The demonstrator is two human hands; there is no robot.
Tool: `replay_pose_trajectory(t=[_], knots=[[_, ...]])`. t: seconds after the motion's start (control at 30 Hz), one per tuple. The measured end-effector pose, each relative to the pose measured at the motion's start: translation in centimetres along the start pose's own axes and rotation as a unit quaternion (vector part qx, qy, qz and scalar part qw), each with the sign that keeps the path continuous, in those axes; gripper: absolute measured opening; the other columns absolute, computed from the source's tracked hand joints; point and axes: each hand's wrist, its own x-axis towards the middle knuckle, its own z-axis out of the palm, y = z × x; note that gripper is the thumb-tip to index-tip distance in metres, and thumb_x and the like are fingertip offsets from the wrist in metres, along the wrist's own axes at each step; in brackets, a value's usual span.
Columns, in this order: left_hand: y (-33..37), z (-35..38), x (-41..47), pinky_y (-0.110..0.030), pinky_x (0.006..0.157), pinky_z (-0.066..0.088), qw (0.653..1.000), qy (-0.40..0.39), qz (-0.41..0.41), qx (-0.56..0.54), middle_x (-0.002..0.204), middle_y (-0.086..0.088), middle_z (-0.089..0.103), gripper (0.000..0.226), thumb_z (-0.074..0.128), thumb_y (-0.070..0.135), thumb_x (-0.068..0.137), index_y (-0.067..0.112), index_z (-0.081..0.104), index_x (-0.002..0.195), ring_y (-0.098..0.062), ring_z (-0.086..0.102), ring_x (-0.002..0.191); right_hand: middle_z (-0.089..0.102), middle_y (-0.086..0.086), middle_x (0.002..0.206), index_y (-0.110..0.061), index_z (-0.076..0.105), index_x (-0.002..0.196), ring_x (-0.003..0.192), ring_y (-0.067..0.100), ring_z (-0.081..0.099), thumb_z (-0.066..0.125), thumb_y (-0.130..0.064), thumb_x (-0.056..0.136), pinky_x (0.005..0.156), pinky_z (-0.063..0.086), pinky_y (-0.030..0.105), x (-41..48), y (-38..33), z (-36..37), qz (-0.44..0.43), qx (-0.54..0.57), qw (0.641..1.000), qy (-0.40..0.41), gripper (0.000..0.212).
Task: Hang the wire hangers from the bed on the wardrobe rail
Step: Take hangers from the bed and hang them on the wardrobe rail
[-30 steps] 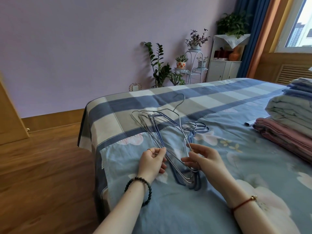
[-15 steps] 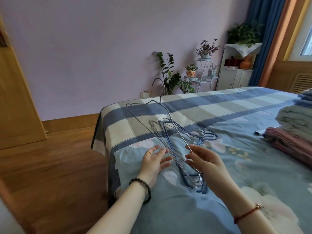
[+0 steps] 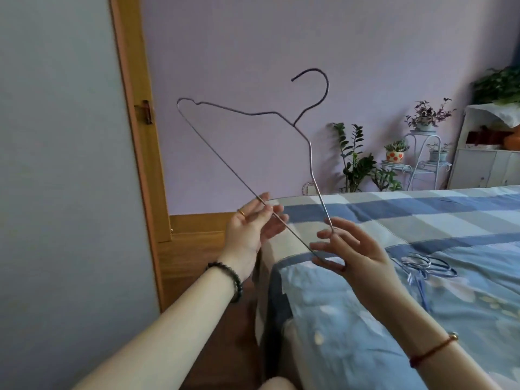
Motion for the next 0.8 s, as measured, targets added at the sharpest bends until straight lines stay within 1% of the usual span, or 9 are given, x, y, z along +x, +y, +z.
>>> replay_pose_trajectory(t=[0.07,0.1,0.17,0.2,0.27,0.43,0.53,0.6,0.8], knots=[[3.3,-1.7,-0.8,-0.023,0.057,0.058,0.999,0.016,0.037,0.012,0.07,-0.001,0.071,0.021,0.05,-0.001,0.089,0.014,0.063,0.095,-0.013,0.069,0.062,0.069,0.003,0.08,-0.021,0.068,0.093,0.075,0.019,0.07,0.082,-0.052,0.045,0.063,0.057,0.029,0.4,-0.4,3.3,-0.022,0.0,0.999,-0.024,0.059],[5.0,-2.6,-1.2,-0.023,0.057,0.057,0.998,0.026,0.054,0.023,0.071,-0.002,0.071,0.021,0.05,-0.001,0.089,0.013,0.064,0.097,-0.013,0.07,0.063,0.07,0.003,0.08,-0.021,0.068,0.093,0.075,0.019,0.07,0.079,-0.048,0.053,0.063,0.057,0.029,0.6,-0.6,5.1,-0.031,-0.004,0.999,-0.035,0.05],[8.3,-4.4,-2.1,-0.023,0.057,0.057,0.994,0.051,0.086,0.042,0.074,-0.003,0.07,0.021,0.051,0.0,0.089,0.013,0.065,0.098,-0.014,0.07,0.065,0.07,0.004,0.08,-0.02,0.065,0.095,0.074,0.017,0.069,0.066,-0.03,0.074,0.064,0.058,0.029,1.0,-1.1,8.5,-0.04,-0.012,0.997,-0.059,0.023],[10.0,-5.3,-2.6,-0.023,0.057,0.057,0.991,0.066,0.101,0.051,0.073,-0.003,0.07,0.021,0.051,0.0,0.089,0.013,0.065,0.098,-0.014,0.07,0.065,0.069,0.003,0.079,-0.021,0.064,0.096,0.073,0.016,0.069,0.058,-0.02,0.082,0.063,0.058,0.028,1.2,-1.2,10.3,-0.043,-0.018,0.996,-0.071,0.015],[13.3,-7.2,-3.8,-0.022,0.056,0.056,0.985,0.095,0.129,0.066,0.073,-0.002,0.07,0.02,0.051,0.0,0.09,0.014,0.065,0.096,-0.013,0.07,0.064,0.07,0.001,0.078,-0.023,0.062,0.097,0.074,0.015,0.07,0.051,-0.012,0.087,0.062,0.058,0.027,1.5,-1.7,14.2,-0.057,-0.029,0.992,-0.106,0.018],[21.3,-11.9,-7.5,-0.02,0.054,0.055,0.965,0.16,0.186,0.09,0.066,0.0,0.068,0.021,0.048,-0.001,0.091,0.014,0.062,0.092,-0.011,0.068,0.057,0.064,0.009,0.081,-0.018,0.061,0.099,0.068,0.016,0.069,0.052,-0.007,0.089,0.063,0.06,0.031,1.5,-2.6,23.7,-0.06,-0.008,0.981,-0.185,0.017],[25.7,-14.9,-10.2,-0.02,0.055,0.056,0.952,0.201,0.212,0.097,0.063,0.001,0.068,0.018,0.048,-0.001,0.091,0.011,0.06,0.098,-0.011,0.068,0.056,0.062,0.012,0.082,-0.013,0.059,0.109,0.067,0.017,0.069,0.052,-0.005,0.089,0.061,0.059,0.027,1.2,-2.8,29.2,-0.056,-0.002,0.969,-0.241,0.022],[28.5,-16.9,-12.0,-0.019,0.056,0.057,0.942,0.224,0.228,0.099,0.061,0.001,0.069,0.018,0.049,0.0,0.091,0.009,0.058,0.103,-0.01,0.068,0.056,0.062,0.014,0.08,-0.012,0.059,0.111,0.066,0.017,0.069,0.052,-0.003,0.09,0.059,0.059,0.026,0.8,-2.9,32.9,-0.055,0.002,0.961,-0.272,0.024],[36.4,-22.0,-17.2,-0.02,0.06,0.058,0.908,0.305,0.267,0.109,0.081,-0.007,0.066,0.025,0.049,0.001,0.092,0.006,0.056,0.116,-0.01,0.069,0.06,0.066,0.012,0.073,-0.015,0.06,0.108,0.063,0.019,0.07,0.052,-0.003,0.089,0.057,0.059,0.03,-0.8,-3.8,44.2,-0.087,-0.001,0.94,-0.329,0.024]])
